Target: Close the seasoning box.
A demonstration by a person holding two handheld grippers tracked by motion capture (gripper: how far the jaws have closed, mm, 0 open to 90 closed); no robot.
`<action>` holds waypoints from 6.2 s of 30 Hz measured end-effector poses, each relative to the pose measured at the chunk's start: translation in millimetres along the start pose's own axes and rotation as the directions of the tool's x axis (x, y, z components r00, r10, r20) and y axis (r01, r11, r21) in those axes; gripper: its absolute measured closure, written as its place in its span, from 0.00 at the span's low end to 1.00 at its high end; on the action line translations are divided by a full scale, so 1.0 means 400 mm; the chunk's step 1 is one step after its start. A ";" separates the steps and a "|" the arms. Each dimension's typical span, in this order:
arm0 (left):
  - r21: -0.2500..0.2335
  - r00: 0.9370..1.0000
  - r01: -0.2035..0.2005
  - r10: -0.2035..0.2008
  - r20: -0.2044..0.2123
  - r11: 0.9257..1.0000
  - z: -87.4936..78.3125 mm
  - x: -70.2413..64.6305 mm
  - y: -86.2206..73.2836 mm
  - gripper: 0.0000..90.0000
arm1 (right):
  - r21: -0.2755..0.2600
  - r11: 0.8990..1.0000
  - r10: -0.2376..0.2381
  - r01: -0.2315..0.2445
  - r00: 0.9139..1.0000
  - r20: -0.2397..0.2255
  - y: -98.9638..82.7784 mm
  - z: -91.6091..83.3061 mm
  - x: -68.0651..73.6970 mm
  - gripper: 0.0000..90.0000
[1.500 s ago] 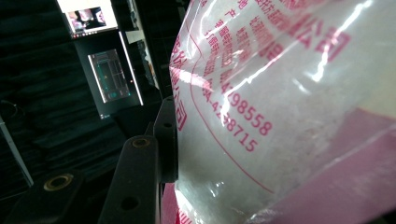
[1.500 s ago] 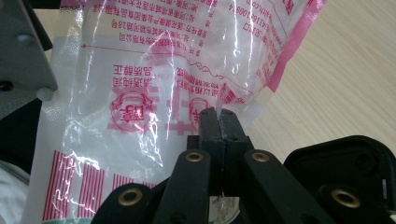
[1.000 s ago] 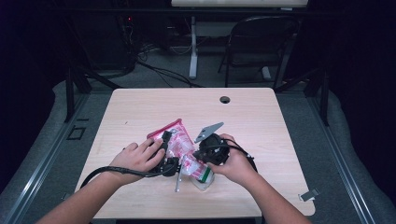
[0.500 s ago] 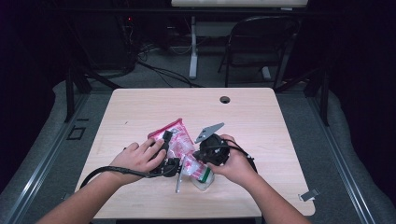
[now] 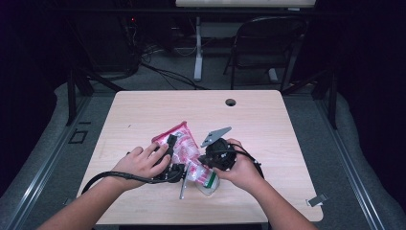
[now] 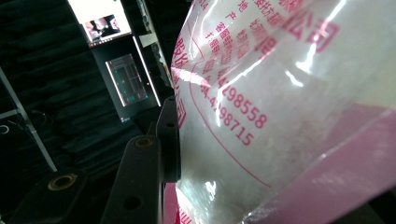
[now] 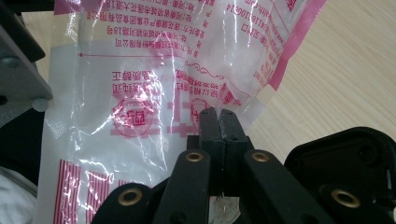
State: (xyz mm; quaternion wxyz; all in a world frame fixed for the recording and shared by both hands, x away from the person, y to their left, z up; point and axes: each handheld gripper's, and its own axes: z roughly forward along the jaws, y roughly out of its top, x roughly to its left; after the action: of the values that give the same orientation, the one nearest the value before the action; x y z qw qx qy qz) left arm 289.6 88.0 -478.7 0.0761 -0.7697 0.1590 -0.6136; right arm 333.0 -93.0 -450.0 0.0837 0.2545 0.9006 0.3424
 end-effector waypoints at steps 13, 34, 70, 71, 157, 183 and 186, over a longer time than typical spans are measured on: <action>0.002 1.000 -0.023 0.023 0.006 1.000 -0.004 0.006 0.002 0.72 | -0.009 1.000 0.007 -0.007 1.000 0.005 -0.003 0.000 0.000 1.00; 0.003 0.999 -0.043 0.043 -0.009 0.999 -0.012 0.012 0.003 0.73 | -0.017 1.000 0.009 -0.009 1.000 0.007 -0.002 0.000 0.003 1.00; -0.012 0.995 -0.094 0.094 -0.016 0.995 -0.026 0.024 0.014 0.82 | -0.026 0.999 0.026 -0.026 1.000 0.005 -0.012 0.005 0.001 1.00; -0.012 0.995 -0.094 0.094 -0.016 0.995 -0.026 0.024 0.014 0.82 | -0.023 0.999 0.024 -0.024 1.000 0.006 -0.012 0.004 0.000 1.00; -0.037 0.994 -0.094 0.092 -0.059 0.995 -0.042 0.023 0.018 0.91 | -0.009 1.000 0.025 -0.025 1.000 0.011 -0.038 0.009 0.006 1.00; -0.032 0.992 -0.107 0.105 -0.064 0.994 -0.046 0.029 0.016 0.94 | -0.018 0.999 0.026 -0.026 1.000 0.011 -0.037 0.011 0.008 1.00; -0.034 0.993 -0.106 0.103 -0.064 0.994 -0.046 0.028 0.016 0.95 | -0.021 0.999 0.029 -0.029 1.000 0.011 -0.037 0.012 0.008 1.00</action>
State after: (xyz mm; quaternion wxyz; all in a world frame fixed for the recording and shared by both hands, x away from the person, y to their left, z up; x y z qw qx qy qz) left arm 273.1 79.6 -465.9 0.0888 -0.7420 0.2128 -0.6295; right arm 325.8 -98.0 -463.2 0.0863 0.2686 0.8927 0.3515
